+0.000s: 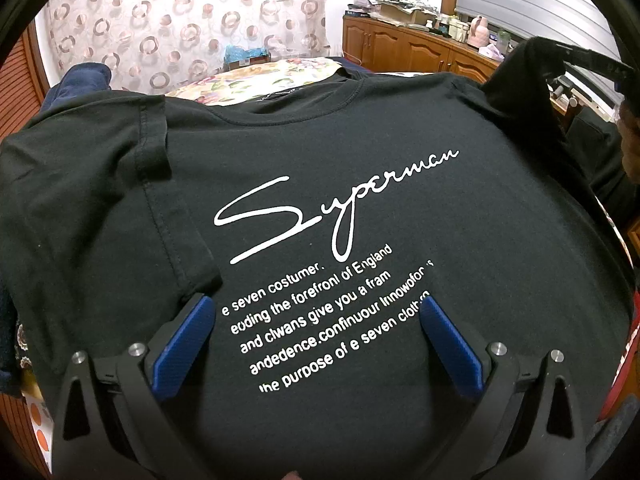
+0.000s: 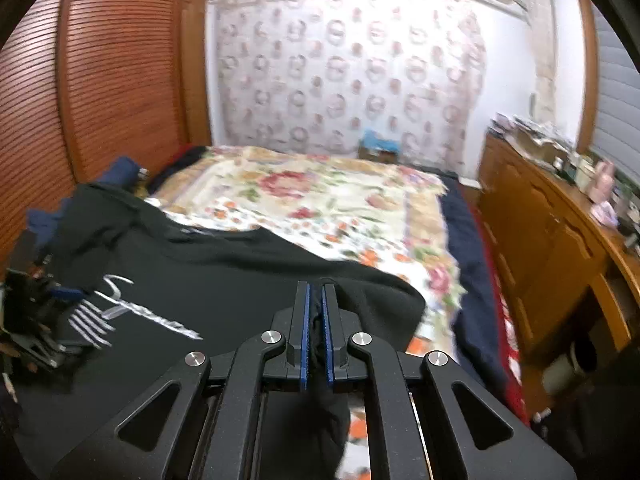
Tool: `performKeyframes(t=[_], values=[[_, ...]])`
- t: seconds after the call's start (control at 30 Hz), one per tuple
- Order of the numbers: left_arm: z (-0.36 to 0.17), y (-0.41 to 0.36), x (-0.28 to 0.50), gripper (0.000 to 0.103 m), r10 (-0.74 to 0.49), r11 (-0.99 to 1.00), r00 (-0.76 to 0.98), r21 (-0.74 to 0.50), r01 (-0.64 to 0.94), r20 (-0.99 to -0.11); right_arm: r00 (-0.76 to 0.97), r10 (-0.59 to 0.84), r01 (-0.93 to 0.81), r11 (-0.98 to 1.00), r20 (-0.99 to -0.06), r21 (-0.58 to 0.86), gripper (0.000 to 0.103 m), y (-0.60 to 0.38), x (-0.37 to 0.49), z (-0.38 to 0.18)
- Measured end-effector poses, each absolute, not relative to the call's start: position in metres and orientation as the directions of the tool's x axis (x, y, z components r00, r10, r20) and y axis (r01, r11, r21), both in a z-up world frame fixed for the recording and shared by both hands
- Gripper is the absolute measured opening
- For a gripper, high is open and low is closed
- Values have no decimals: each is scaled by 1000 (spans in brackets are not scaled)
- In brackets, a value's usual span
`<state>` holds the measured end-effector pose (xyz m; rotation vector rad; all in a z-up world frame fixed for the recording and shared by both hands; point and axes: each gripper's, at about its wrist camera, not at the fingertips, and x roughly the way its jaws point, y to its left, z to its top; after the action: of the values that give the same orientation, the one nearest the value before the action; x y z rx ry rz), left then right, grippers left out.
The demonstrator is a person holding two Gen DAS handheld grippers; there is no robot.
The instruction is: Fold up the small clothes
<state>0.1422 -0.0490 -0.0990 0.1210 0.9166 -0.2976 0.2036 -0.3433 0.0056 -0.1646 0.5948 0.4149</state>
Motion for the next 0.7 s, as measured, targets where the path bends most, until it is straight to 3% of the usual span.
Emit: performKeyframes(t=[0.17,0.3,0.37,0.53,0.7], values=[[-97,-48,138,103,-180,960,591,-10,278,-786,692,392,-502,865,-607,-12,3,-307,200,-7],[-81,-43,125,103,-185,968,668,-15,251,-721,653,389,-521,854,-650,-12,4,-296,199,-22],[-72,-41,118,103,-203,968,689,-37,248,-696,650,383,-516,857,-656,-11,8,-300,198,-26],[-48,-33,104,103,-236,964,734,-56,261,-637,697,339,-439,898,-632,-3,31,-333,204,-19],[-34,-36,96,103,-262,957,750,-63,283,-608,690,253,-366,930,-679,-25,37,-355,220,-33]])
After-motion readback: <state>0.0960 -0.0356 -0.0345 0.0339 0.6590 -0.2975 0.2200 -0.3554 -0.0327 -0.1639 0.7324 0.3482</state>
